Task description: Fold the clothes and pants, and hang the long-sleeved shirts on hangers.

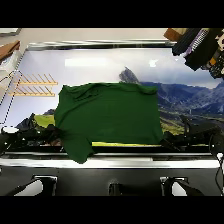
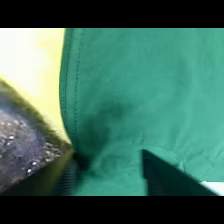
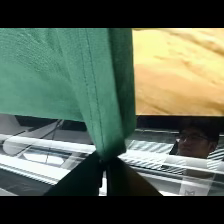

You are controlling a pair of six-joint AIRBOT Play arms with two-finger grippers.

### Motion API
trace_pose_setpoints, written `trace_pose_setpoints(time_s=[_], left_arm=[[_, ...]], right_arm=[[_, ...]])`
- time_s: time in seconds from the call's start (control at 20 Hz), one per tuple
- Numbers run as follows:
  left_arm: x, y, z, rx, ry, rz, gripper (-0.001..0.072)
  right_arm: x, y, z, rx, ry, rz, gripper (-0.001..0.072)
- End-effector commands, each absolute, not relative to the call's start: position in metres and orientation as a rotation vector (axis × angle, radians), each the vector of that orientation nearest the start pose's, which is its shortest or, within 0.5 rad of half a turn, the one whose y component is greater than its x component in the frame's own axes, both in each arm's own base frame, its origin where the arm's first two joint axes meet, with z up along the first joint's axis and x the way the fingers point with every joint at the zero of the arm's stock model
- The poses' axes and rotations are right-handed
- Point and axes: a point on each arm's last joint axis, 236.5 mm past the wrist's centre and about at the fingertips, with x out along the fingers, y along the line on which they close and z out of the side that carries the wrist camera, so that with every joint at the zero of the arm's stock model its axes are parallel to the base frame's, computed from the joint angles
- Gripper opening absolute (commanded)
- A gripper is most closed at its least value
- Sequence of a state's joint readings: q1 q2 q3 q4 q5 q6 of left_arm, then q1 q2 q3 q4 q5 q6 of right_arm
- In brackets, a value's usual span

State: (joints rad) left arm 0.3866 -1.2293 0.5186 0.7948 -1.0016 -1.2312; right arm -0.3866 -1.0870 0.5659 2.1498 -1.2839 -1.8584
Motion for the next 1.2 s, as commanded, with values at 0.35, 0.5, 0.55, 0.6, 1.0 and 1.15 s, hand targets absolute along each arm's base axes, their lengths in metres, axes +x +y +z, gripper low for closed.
trace_pose_setpoints(time_s=[0.35,0.5,0.55,0.6,1.0,1.15], left_arm=[[0.314,-0.054,-0.056,-0.852,1.253,-0.236,0.0018],[0.373,-0.041,0.056,-0.713,1.002,-0.314,0.0017],[0.388,-0.034,0.106,-0.652,0.89,-0.33,0.0018],[0.398,-0.026,0.161,-0.591,0.77,-0.328,0.0018],[0.27,0.004,0.495,-0.289,0.029,-0.043,0.0018],[0.229,0.01,0.513,-0.262,-0.051,0.049,0.0018]], right_arm=[[0.293,0.058,0.016,0.77,1.174,0.313,0.0027],[0.35,0.051,0.121,0.724,0.881,0.382,0.0027],[0.359,0.052,0.163,0.681,0.801,0.416,0.0027],[0.363,0.053,0.21,0.631,0.723,0.444,0.0027],[0.206,0.106,0.51,0.226,0.098,0.447,0.0027],[0.154,0.095,0.564,0.253,-0.13,0.31,0.0026]])
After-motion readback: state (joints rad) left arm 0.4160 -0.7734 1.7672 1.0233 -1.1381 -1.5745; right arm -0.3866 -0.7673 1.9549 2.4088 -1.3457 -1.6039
